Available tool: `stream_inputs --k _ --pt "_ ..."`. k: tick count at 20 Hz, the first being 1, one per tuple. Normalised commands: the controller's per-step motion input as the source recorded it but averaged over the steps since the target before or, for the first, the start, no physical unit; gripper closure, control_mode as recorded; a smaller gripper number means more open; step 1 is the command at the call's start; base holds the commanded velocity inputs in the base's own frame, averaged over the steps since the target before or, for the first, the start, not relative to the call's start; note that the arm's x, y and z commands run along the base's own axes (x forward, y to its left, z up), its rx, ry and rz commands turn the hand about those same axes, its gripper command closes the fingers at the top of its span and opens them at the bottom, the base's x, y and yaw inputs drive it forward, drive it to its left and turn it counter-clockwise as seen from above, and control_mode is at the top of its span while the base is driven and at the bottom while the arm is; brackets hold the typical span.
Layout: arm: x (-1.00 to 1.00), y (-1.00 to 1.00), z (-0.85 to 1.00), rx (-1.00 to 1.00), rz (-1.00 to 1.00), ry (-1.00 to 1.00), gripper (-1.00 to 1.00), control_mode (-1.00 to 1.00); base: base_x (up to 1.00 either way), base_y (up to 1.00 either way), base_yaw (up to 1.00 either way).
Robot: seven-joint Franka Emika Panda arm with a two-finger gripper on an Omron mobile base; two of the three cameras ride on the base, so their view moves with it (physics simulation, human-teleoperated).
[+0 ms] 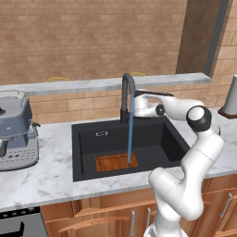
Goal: Turn on the sink faucet with hot water and rinse the cutting board for ten seconds, then turn off the faucet. Push the cutting board to reach the water if necessary.
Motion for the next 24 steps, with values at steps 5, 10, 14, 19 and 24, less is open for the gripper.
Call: stream_inputs --k 5,10,14,19,24 --pt "0.00 0.21 0.00 0.00 0.00 0.00 -1.00 -1.00 0.00 0.00 0.00" --pt "0.00 0.20 0.00 -0.01 0.00 0.00 -1.00 -1.00 0.00 0.00 0.00" --pt "0.00 0.13 0.00 -0.02 0.00 -0.02 -1.00 -1.00 0.00 0.00 0.00" --pt "0.00 0.05 0.00 -0.02 0.00 -0.07 -1.00 -1.00 0.00 0.00 0.00" --pt "0.05 0.05 0.10 0.00 0.00 -0.05 -1.00 -1.00 0.00 0.00 0.00"
